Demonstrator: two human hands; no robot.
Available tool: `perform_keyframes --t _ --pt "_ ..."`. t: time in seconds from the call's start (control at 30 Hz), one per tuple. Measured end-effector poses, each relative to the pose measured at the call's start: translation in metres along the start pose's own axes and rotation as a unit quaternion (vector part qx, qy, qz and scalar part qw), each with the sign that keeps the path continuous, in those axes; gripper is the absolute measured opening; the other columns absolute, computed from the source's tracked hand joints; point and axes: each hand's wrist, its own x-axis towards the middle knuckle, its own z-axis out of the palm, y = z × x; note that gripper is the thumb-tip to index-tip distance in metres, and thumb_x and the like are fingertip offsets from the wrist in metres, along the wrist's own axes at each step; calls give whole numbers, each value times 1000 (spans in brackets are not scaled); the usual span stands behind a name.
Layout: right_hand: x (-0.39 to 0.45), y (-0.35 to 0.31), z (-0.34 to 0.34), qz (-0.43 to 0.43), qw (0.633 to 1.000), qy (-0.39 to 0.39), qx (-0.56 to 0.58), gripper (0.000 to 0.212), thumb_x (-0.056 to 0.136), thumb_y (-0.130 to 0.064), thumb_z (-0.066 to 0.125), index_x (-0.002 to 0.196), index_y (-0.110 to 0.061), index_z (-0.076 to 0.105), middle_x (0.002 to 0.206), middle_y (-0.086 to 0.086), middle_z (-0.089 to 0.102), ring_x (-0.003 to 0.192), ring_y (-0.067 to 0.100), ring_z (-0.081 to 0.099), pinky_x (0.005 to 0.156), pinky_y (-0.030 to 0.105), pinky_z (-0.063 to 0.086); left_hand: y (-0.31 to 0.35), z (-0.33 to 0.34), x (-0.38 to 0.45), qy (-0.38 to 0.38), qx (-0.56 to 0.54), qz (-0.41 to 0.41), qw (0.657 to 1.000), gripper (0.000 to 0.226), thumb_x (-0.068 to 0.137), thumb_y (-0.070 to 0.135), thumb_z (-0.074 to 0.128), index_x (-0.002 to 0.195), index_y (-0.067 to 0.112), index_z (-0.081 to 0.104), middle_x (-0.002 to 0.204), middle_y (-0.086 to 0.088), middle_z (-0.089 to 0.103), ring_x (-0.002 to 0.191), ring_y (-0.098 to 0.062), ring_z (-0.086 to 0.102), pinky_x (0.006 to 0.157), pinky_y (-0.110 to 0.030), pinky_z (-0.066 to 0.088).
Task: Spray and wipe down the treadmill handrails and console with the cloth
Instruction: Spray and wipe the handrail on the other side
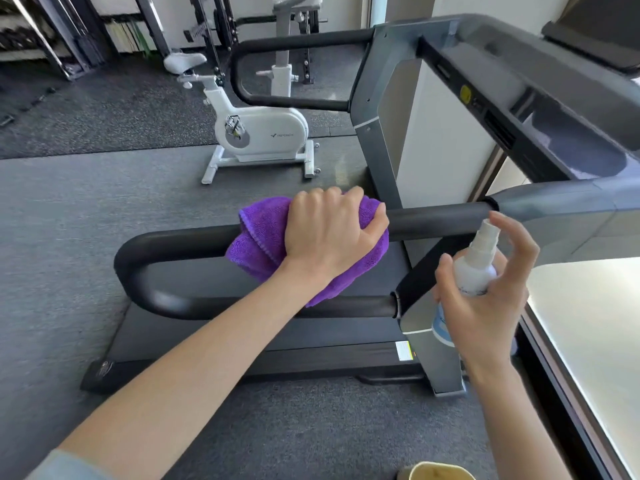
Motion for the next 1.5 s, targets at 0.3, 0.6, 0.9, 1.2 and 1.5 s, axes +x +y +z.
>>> perform_keyframes --t 0.3,0.6,0.9,1.2,1.5 --pt "11 10 -40 -27 999 27 -18 53 87 -7 62 129 -30 40 109 14 61 60 37 59 52 52 50 93 12 38 16 -13 50 999 45 95 52 37 81 19 64 70 -5 66 62 -27 58 55 -32 24" --pt "12 3 -61 -32 999 28 -23 56 88 0 61 130 -32 41 95 17 61 60 42 57 55 54 50 114 18 46 47 -63 73 994 44 96 49 37 85 20 67 76 -6 68 66 -27 59 57 -32 26" --pt "15 -10 -62 -32 999 -5 -42 59 90 0 61 132 -35 40 72 21 54 53 41 54 50 49 49 36 15 7 104 -63 103 987 48 90 55 40 92 15 69 75 -7 64 68 -28 61 56 -32 37" --pt "86 -28 -100 -65 996 7 -53 61 83 -11 45 138 -32 28 123 -1 60 82 27 64 75 37 57 65 -1 27 127 -177 43 975 45 94 50 40 99 15 68 76 -7 61 72 -30 60 61 -34 39" --pt "181 -19 -105 -40 995 -26 -88 61 85 -5 41 144 -12 29 120 -9 51 74 13 49 85 27 48 129 12 61 81 -167 80 979 41 98 50 40 97 16 64 85 -7 63 80 -29 61 65 -33 27"
